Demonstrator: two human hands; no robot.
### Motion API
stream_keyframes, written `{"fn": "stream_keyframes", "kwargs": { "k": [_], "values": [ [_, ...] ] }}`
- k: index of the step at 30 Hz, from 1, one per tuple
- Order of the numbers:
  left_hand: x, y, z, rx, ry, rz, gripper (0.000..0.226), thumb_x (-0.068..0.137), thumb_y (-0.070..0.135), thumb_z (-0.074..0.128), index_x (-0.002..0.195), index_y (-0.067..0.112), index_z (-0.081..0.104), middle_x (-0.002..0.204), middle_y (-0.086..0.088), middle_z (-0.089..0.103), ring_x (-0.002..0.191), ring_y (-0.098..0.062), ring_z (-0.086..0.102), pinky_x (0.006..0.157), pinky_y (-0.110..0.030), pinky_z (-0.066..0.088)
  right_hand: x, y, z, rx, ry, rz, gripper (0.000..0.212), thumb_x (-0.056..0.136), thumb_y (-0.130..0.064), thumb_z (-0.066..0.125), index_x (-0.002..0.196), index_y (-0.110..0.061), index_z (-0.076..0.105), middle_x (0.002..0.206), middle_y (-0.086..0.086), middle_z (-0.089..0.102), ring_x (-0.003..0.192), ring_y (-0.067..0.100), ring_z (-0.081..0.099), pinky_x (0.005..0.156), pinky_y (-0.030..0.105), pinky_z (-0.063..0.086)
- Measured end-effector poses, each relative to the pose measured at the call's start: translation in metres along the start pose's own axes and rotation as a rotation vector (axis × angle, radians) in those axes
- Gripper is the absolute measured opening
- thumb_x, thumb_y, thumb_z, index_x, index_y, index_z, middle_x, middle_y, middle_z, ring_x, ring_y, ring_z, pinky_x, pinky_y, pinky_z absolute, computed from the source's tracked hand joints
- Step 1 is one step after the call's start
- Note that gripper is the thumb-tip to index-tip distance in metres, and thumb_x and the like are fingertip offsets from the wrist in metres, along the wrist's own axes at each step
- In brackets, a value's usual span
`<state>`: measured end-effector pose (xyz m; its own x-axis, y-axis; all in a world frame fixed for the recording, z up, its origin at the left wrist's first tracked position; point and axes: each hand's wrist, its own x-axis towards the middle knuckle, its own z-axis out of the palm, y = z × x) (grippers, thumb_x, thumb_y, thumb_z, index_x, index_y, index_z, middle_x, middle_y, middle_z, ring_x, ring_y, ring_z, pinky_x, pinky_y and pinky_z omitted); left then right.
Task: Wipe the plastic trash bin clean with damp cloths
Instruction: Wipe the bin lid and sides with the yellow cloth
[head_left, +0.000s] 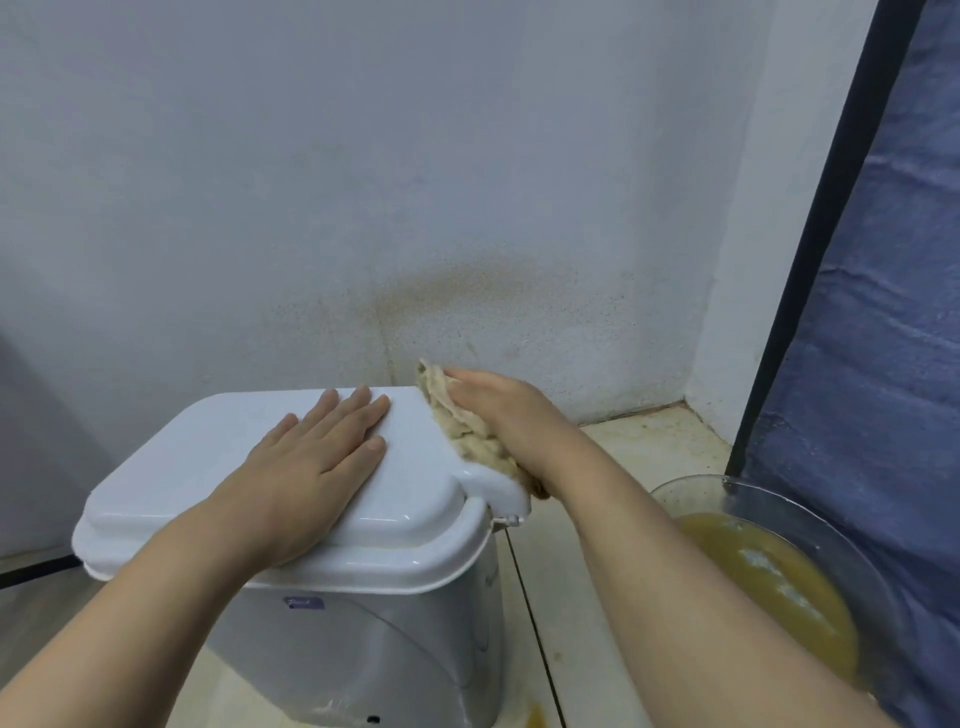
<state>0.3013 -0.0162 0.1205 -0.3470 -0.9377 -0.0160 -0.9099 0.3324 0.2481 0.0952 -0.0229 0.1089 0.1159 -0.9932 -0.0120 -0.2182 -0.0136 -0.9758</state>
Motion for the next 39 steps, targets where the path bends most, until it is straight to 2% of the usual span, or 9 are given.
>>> {"fn": "stream_keyframes", "kwargs": {
  "k": [5,8,12,15,18,26,29,34,39],
  "values": [
    [0.002,-0.022,-0.016,0.175,-0.068,-0.131,0.061,0.068,0.069,-0.006,0.126,0.059,-0.02,0.148,0.023,-0.019,0.141,-0.009,-0.023,0.114,-0.038,-0.016,-0.063,0.032,0.073,-0.133,0.489,-0.307,0.049,0.089,-0.047,0.036,0.133,-0.033,0.051,0.13,-0.015,0.057,0.123,0.003,0.048,0.104,0.025,0.039],
    [0.002,-0.034,-0.018,0.23,-0.135,-0.258,0.058,0.09,0.058,0.006,0.141,0.043,-0.018,0.156,0.012,-0.016,0.144,-0.018,-0.017,0.115,-0.043,-0.004,-0.093,0.03,0.115,-0.307,0.652,-0.393,0.055,0.085,-0.044,0.037,0.133,-0.022,0.054,0.137,-0.011,0.053,0.132,0.01,0.044,0.108,0.038,0.036],
    [0.009,-0.017,-0.011,0.151,-0.123,-0.303,0.053,0.098,0.042,0.011,0.148,0.037,-0.007,0.158,0.007,-0.013,0.145,-0.014,-0.014,0.116,-0.048,-0.004,-0.07,0.025,0.095,-0.004,0.334,-0.178,0.046,0.095,-0.047,0.027,0.141,-0.043,0.032,0.147,-0.032,0.026,0.14,-0.008,0.014,0.118,0.029,0.017],
    [0.009,-0.009,-0.005,0.173,-0.079,-0.292,0.054,0.097,0.044,0.009,0.148,0.037,-0.007,0.158,0.006,-0.013,0.146,-0.015,-0.011,0.116,-0.05,-0.001,-0.019,0.015,0.056,0.265,0.043,0.003,0.039,0.094,-0.045,0.041,0.128,-0.033,0.056,0.13,-0.006,0.058,0.123,0.016,0.051,0.107,0.042,0.038],
    [0.007,-0.007,-0.003,0.143,-0.07,-0.286,0.053,0.097,0.045,0.01,0.148,0.038,-0.006,0.158,0.008,-0.012,0.145,-0.014,-0.011,0.116,-0.049,-0.002,0.001,0.01,0.04,0.37,-0.178,0.043,0.029,0.094,-0.042,0.049,0.114,-0.029,0.065,0.115,0.002,0.068,0.104,0.02,0.065,0.096,0.038,0.049],
    [-0.01,-0.006,-0.01,0.023,-0.127,-0.025,0.044,0.097,0.047,0.014,0.132,0.059,-0.007,0.149,0.029,-0.014,0.14,0.003,-0.019,0.115,-0.029,-0.012,-0.076,0.032,0.104,0.0,0.428,-0.266,0.067,0.078,-0.066,0.031,0.14,-0.043,0.034,0.142,-0.024,0.036,0.132,-0.003,0.029,0.111,0.023,0.026],
    [-0.008,0.002,-0.009,0.045,-0.151,-0.007,0.043,0.096,0.048,0.014,0.129,0.058,-0.012,0.144,0.03,-0.018,0.138,0.003,-0.023,0.114,-0.027,-0.014,-0.097,0.037,0.115,-0.089,0.562,-0.362,0.068,0.08,-0.07,0.033,0.141,-0.039,0.033,0.147,-0.021,0.03,0.137,0.002,0.025,0.111,0.022,0.023],
    [-0.005,0.008,-0.006,0.019,-0.125,-0.066,0.048,0.097,0.045,0.015,0.14,0.05,-0.007,0.152,0.026,-0.012,0.139,0.004,-0.017,0.114,-0.027,-0.012,-0.097,0.056,0.12,0.255,0.584,-0.413,0.047,0.091,-0.058,0.034,0.136,-0.046,0.04,0.145,-0.024,0.038,0.138,0.004,0.03,0.111,0.025,0.028],
    [-0.006,0.007,-0.008,0.065,-0.132,-0.075,0.047,0.098,0.043,0.014,0.138,0.048,-0.009,0.153,0.023,-0.011,0.141,0.001,-0.015,0.115,-0.027,-0.01,-0.054,0.057,0.094,0.703,0.299,-0.226,0.042,0.089,-0.038,0.048,0.13,-0.034,0.054,0.134,-0.015,0.054,0.128,0.004,0.046,0.112,0.036,0.033]
  ]
}}
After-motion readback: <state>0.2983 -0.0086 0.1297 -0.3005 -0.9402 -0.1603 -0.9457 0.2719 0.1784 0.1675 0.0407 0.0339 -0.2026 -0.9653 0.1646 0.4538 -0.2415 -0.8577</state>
